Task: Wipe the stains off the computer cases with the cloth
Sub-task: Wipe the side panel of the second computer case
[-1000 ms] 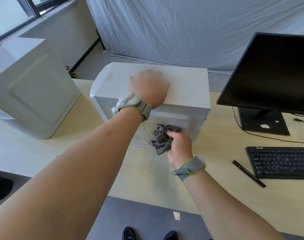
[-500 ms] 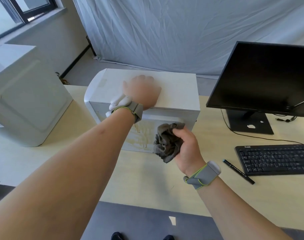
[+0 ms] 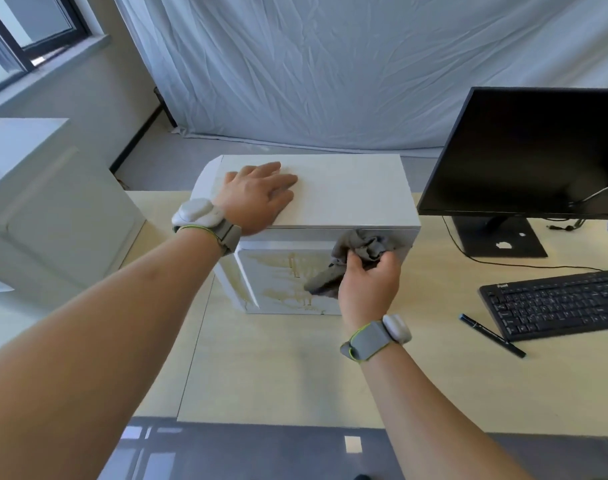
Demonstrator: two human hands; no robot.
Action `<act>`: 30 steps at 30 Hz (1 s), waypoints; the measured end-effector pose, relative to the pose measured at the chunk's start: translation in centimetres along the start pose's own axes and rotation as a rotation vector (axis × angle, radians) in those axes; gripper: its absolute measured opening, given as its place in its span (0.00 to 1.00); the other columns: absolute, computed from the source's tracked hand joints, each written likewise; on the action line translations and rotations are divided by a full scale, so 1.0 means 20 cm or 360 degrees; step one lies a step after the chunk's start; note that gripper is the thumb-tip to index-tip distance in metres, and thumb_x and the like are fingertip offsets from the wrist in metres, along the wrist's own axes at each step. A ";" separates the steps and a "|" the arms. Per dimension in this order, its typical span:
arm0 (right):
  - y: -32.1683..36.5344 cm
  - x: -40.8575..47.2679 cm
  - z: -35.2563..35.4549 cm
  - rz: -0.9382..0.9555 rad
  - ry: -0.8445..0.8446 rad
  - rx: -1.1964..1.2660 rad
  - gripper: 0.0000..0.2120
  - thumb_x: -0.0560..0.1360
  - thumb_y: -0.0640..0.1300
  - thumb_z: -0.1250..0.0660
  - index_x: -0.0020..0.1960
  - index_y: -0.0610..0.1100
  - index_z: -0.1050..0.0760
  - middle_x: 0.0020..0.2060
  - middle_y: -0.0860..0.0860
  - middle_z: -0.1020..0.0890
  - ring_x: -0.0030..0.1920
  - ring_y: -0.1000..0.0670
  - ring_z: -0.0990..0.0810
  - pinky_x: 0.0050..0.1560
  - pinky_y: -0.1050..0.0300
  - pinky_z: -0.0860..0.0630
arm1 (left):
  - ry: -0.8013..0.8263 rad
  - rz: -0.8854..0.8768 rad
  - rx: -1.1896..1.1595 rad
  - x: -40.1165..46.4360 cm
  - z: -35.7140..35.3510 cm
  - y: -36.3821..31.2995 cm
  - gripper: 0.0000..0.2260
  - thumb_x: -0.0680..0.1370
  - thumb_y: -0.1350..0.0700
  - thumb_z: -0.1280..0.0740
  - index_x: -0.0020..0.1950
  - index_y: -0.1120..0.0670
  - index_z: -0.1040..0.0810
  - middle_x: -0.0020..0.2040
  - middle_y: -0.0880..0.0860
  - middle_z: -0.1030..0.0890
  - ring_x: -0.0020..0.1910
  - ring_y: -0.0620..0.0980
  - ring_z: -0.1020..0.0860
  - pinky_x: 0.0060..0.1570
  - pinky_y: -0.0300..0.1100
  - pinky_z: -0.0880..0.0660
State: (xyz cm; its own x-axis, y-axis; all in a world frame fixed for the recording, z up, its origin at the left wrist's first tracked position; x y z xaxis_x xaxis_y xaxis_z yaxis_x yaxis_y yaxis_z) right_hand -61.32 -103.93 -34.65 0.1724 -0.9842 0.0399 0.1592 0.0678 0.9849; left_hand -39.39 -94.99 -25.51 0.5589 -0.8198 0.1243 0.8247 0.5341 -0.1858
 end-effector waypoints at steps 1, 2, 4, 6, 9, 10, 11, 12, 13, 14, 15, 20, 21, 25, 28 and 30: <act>-0.01 -0.01 -0.03 -0.0015 -0.0049 0.0005 0.07 0.75 0.41 0.28 0.46 0.45 0.27 0.48 0.44 0.20 0.44 0.46 0.21 0.45 0.53 0.24 | 0.0018 0.0021 -0.0016 0.02 -0.01 0.02 0.20 0.82 0.38 0.46 0.74 0.34 0.31 0.78 0.43 0.34 0.75 0.53 0.37 0.73 0.53 0.43; -0.01 -0.04 -0.06 -0.0018 -0.0077 0.0001 0.07 0.75 0.41 0.28 0.46 0.45 0.27 0.47 0.44 0.19 0.44 0.46 0.21 0.44 0.55 0.24 | 0.0021 0.0021 -0.0023 0.02 -0.02 0.02 0.20 0.82 0.37 0.46 0.73 0.34 0.32 0.78 0.43 0.34 0.75 0.53 0.37 0.73 0.53 0.44; 0.00 -0.08 -0.10 0.0040 -0.0057 0.0000 0.08 0.74 0.40 0.26 0.44 0.45 0.27 0.44 0.44 0.19 0.43 0.46 0.21 0.43 0.57 0.25 | 0.0003 0.0020 -0.0003 0.03 -0.02 0.02 0.20 0.82 0.37 0.46 0.73 0.34 0.32 0.77 0.43 0.34 0.75 0.53 0.37 0.73 0.54 0.44; 0.00 -0.15 -0.16 0.0100 -0.0007 -0.0035 0.12 0.73 0.39 0.25 0.39 0.47 0.28 0.41 0.44 0.20 0.40 0.47 0.22 0.40 0.57 0.26 | 0.0003 0.0026 -0.0014 0.02 -0.01 0.03 0.20 0.82 0.36 0.46 0.73 0.33 0.32 0.78 0.43 0.34 0.75 0.53 0.38 0.73 0.54 0.44; -0.05 -0.21 -0.17 -0.0019 0.0046 0.0008 0.17 0.72 0.37 0.25 0.37 0.54 0.29 0.38 0.49 0.19 0.39 0.54 0.21 0.40 0.60 0.27 | 0.0028 0.0047 -0.0037 0.02 0.00 0.02 0.19 0.81 0.37 0.46 0.72 0.33 0.31 0.78 0.42 0.34 0.75 0.52 0.38 0.73 0.53 0.44; -0.07 -0.23 -0.15 -0.0123 0.0012 0.0102 0.14 0.72 0.37 0.25 0.39 0.53 0.26 0.39 0.51 0.18 0.40 0.56 0.19 0.42 0.58 0.24 | 0.0028 0.0047 -0.0037 0.01 -0.01 0.02 0.19 0.81 0.37 0.46 0.72 0.33 0.31 0.77 0.42 0.34 0.75 0.52 0.38 0.72 0.53 0.44; -0.08 -0.22 -0.13 -0.0218 -0.0044 0.0248 0.10 0.73 0.37 0.26 0.43 0.50 0.24 0.41 0.51 0.17 0.42 0.56 0.18 0.45 0.54 0.21 | 0.0023 0.0052 -0.0039 0.02 0.00 0.02 0.19 0.81 0.37 0.46 0.72 0.33 0.31 0.77 0.42 0.34 0.75 0.52 0.38 0.72 0.53 0.44; -0.08 -0.23 -0.13 -0.0294 -0.0093 0.0382 0.07 0.73 0.37 0.27 0.46 0.46 0.23 0.41 0.51 0.16 0.43 0.56 0.17 0.46 0.52 0.20 | 0.0025 0.0055 -0.0045 0.02 0.00 0.03 0.19 0.81 0.37 0.46 0.72 0.33 0.31 0.77 0.42 0.34 0.75 0.52 0.38 0.72 0.52 0.45; -0.08 -0.23 -0.13 -0.0330 -0.0130 0.0478 0.07 0.74 0.36 0.27 0.48 0.43 0.23 0.41 0.50 0.16 0.41 0.57 0.17 0.46 0.51 0.19 | 0.0035 0.0058 -0.0060 0.02 0.00 0.04 0.19 0.81 0.37 0.45 0.72 0.33 0.31 0.77 0.42 0.34 0.75 0.51 0.38 0.72 0.52 0.45; -0.03 -0.22 -0.14 -0.0311 -0.0131 0.0503 0.06 0.74 0.35 0.28 0.49 0.42 0.23 0.39 0.50 0.17 0.39 0.57 0.17 0.43 0.54 0.20 | 0.0032 0.0062 -0.0067 0.03 0.01 0.02 0.19 0.81 0.37 0.45 0.72 0.33 0.30 0.77 0.41 0.34 0.75 0.51 0.38 0.72 0.52 0.45; 0.01 -0.25 -0.19 -0.0267 -0.0105 0.0490 0.06 0.74 0.34 0.29 0.49 0.42 0.22 0.38 0.50 0.17 0.36 0.56 0.18 0.41 0.54 0.20 | 0.0035 0.0061 -0.0074 0.02 0.00 0.03 0.19 0.81 0.38 0.45 0.71 0.33 0.30 0.77 0.41 0.33 0.75 0.51 0.38 0.71 0.52 0.44; 0.14 -0.40 -0.41 -0.0006 0.0218 0.0345 0.13 0.71 0.33 0.34 0.43 0.50 0.20 0.34 0.49 0.17 0.29 0.40 0.20 0.27 0.47 0.22 | 0.0044 0.0070 -0.0097 0.03 0.01 0.04 0.19 0.81 0.37 0.45 0.71 0.33 0.30 0.77 0.41 0.34 0.75 0.51 0.38 0.71 0.51 0.44; 0.16 -0.40 -0.41 0.0017 0.0233 0.0270 0.12 0.71 0.34 0.33 0.42 0.51 0.20 0.32 0.50 0.17 0.29 0.44 0.20 0.28 0.49 0.21 | 0.0050 0.0069 -0.0093 0.03 0.01 0.04 0.19 0.81 0.37 0.45 0.72 0.33 0.30 0.77 0.41 0.34 0.75 0.51 0.38 0.71 0.52 0.44; 0.17 -0.34 -0.25 -0.0094 0.0021 0.0425 0.11 0.71 0.28 0.31 0.44 0.43 0.21 0.30 0.55 0.18 0.30 0.57 0.20 0.32 0.62 0.24 | 0.0058 0.0057 -0.0082 0.02 0.00 0.03 0.20 0.81 0.37 0.46 0.72 0.33 0.31 0.77 0.41 0.34 0.75 0.51 0.38 0.70 0.52 0.44; 0.16 -0.26 -0.20 -0.0077 -0.0084 0.0493 0.09 0.73 0.31 0.31 0.47 0.44 0.20 0.37 0.52 0.14 0.34 0.52 0.18 0.32 0.57 0.23 | 0.0048 0.0055 -0.0081 0.03 0.00 0.03 0.19 0.81 0.37 0.46 0.72 0.33 0.30 0.77 0.41 0.34 0.75 0.51 0.38 0.70 0.53 0.44; 0.14 -0.26 -0.29 -0.0051 0.0044 0.0341 0.05 0.71 0.39 0.30 0.43 0.48 0.20 0.35 0.48 0.15 0.32 0.43 0.19 0.29 0.48 0.21 | 0.0048 0.0050 -0.0092 0.03 0.00 0.03 0.19 0.81 0.37 0.46 0.72 0.33 0.30 0.77 0.41 0.34 0.75 0.51 0.38 0.70 0.53 0.44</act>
State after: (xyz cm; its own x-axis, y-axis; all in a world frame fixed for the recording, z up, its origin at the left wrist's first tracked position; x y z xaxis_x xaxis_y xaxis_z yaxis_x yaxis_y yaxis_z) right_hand -56.21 -97.62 -33.06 0.1975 -0.9803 0.0065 -0.0447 -0.0024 0.9990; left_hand -38.51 -95.17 -25.51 0.5807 -0.8093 0.0883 0.8002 0.5474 -0.2450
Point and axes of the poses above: each hand's wrist, its own x-axis towards the middle knuckle, its own z-axis out of the back of the hand, y = z × x, the point moved 4 cm from there along x, towards the middle knuckle
